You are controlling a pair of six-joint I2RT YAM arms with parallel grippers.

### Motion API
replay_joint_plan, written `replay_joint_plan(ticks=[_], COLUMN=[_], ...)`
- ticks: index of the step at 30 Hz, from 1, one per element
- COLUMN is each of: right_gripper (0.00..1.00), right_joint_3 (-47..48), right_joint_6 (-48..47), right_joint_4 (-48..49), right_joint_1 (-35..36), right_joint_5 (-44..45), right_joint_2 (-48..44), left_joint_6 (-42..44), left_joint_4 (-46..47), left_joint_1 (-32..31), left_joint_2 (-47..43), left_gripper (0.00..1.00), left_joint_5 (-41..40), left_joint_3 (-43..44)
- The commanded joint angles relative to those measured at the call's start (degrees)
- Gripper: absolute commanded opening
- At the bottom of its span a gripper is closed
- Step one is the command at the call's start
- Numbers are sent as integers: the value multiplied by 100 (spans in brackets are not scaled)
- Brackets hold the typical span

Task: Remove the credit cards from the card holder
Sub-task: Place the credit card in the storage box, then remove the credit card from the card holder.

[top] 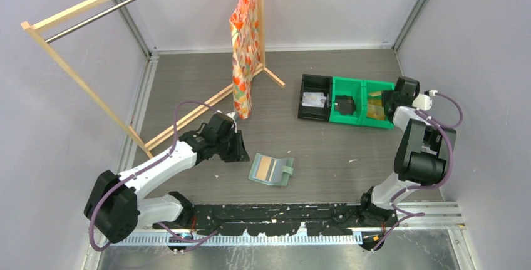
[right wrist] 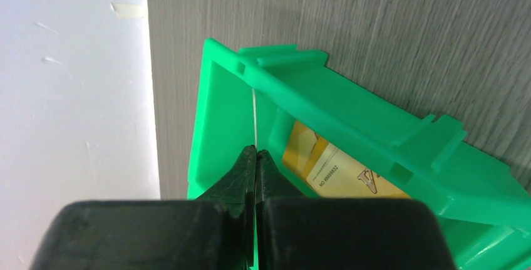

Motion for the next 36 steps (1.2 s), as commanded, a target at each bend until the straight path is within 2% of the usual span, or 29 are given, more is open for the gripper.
replay_joint_plan(ticks=[1, 3, 7, 15, 20, 22, 23, 25, 27, 30, 34, 36], right_gripper=[1, 1, 23, 33, 40, 51, 53, 54, 54, 56, 54, 51], right_joint_3=[126, 131, 70, -118, -309, -413, -449, -564, -708, -1079, -1579, -1645], right_joint_6=[191, 119, 36, -122, -506, -973, -1260, -1773, -2085, -2012, -1452, -1260], right_joint_4=[94, 25, -141, -391, -621, -775, -986, -1417, -1849, -2011, -1577, -1298], right_joint_1=[57, 55, 54, 52, 82, 205, 353, 890, 1727, 3587, 5677, 6531], right_joint_5=[286, 294, 346, 271, -22, -457, -676, -867, -856, -969, -971, -666], right_joint_2=[17, 18, -94, -471, -1368, -1878, -2162, -2710, -3257, -3773, -3513, -3218], left_joint_6=[-44, -40, -56, -53, -105, -114, -128, -134, -140, -151, -91, -96], left_joint_4=[-53, -59, -84, -92, -62, 84, 110, 142, 172, 302, 508, 611], left_joint_1=[-7, -2, -4, -5, -3, 1, -6, -3, -3, 14, 51, 68], left_joint_2=[-112, -142, -193, -324, -330, -345, -348, -321, -216, -55, 189, 432], left_gripper=[25, 25, 25, 25, 25, 25, 26, 26, 27, 27, 27, 27], left_joint_5=[-58, -61, -64, -39, -46, 105, 125, 131, 82, 209, 170, 216], left_joint_3=[82, 74, 73, 61, 64, 40, 30, -7, -52, -132, -181, -167])
